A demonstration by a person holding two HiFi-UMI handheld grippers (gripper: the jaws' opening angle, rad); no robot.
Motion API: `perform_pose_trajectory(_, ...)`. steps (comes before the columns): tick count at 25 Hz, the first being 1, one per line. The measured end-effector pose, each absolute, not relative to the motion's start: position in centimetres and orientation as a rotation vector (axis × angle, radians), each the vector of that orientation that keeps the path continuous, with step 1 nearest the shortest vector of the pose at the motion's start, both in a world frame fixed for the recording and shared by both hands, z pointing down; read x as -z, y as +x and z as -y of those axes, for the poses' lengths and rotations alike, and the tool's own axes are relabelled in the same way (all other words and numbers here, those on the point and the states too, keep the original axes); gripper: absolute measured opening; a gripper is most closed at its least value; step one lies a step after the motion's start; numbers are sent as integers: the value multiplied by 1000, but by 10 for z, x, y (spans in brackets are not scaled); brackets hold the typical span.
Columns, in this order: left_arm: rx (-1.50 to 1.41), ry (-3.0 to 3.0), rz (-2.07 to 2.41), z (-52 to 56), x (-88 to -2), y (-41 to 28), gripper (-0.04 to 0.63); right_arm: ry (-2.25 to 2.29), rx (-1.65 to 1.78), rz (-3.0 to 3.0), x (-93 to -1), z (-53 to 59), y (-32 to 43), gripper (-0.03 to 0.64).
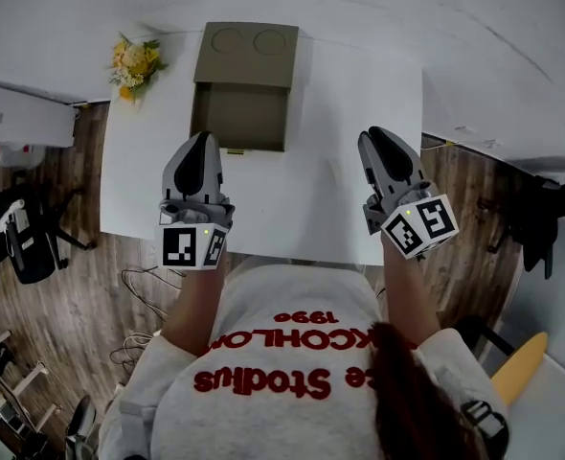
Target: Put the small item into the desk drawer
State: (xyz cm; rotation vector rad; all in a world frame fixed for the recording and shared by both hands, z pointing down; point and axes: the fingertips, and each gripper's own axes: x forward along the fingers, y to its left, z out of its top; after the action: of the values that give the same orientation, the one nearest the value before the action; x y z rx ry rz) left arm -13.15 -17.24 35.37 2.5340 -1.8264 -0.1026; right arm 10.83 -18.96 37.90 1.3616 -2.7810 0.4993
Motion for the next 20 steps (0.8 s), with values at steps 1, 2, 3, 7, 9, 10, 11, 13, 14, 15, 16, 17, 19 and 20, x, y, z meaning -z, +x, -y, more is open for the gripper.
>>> perform_pose_trajectory(1,95,2531,1819,173,-358,-131,8,1355,-513,2755,-389,191,107,78)
perform_pose_trajectory(2,89,2529,1814,175,-362,-131,7,1349,-527,2729,-399,192,105,85)
perform_pose_trajectory(3,83,2526,1810,177,-366,-130,8,1343,-538,2704,-409,194,103,93)
perform_pose_trajectory(7,32,2529,1790,184,-386,-126,8,1316,-575,2598,-451,198,100,110)
perform_pose_trajectory(9,-11,2544,1781,187,-396,-125,8,1305,-599,2540,-475,198,101,124)
perform_pose_trajectory(10,-28,2546,1778,189,-401,-125,7,1298,-609,2509,-487,197,102,130)
perform_pose_trajectory(11,-43,2541,1775,190,-406,-126,8,1288,-619,2478,-500,195,103,130)
perform_pose_trajectory(13,-69,2527,1768,190,-417,-128,8,1256,-647,2419,-525,188,105,132)
perform_pose_trajectory(14,-82,2519,1764,189,-421,-129,8,1238,-665,2392,-537,184,105,137)
perform_pose_trajectory(15,-93,2511,1761,189,-426,-130,8,1222,-681,2368,-549,180,106,140)
perform_pose_trajectory(16,-101,2502,1759,188,-430,-130,8,1209,-695,2346,-559,176,106,146)
perform_pose_trajectory(17,-106,2496,1758,187,-433,-130,8,1198,-702,2326,-567,173,107,151)
perform_pose_trajectory(19,-112,2486,1758,186,-437,-131,8,1176,-699,2285,-582,166,108,170)
perform_pose_trajectory(20,-116,2481,1762,185,-438,-132,8,1164,-692,2264,-589,163,108,175)
